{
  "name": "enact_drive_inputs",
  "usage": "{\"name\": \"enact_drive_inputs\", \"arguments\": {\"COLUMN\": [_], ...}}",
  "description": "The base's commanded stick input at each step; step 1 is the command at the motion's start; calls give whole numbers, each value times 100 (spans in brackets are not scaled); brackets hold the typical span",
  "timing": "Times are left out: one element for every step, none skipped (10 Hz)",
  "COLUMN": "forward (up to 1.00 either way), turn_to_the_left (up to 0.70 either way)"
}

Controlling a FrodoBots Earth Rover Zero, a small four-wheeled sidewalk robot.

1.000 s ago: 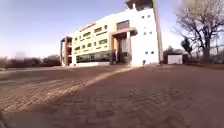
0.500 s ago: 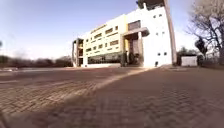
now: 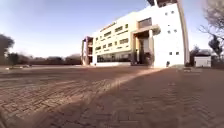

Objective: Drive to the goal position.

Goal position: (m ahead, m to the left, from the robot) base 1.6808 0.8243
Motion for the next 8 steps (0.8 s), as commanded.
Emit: {"name": "enact_drive_inputs", "arguments": {"forward": [100,100,100,100,100,100,100,100], "turn_to_the_left": [27,27,27,27,27,27,27,27]}}
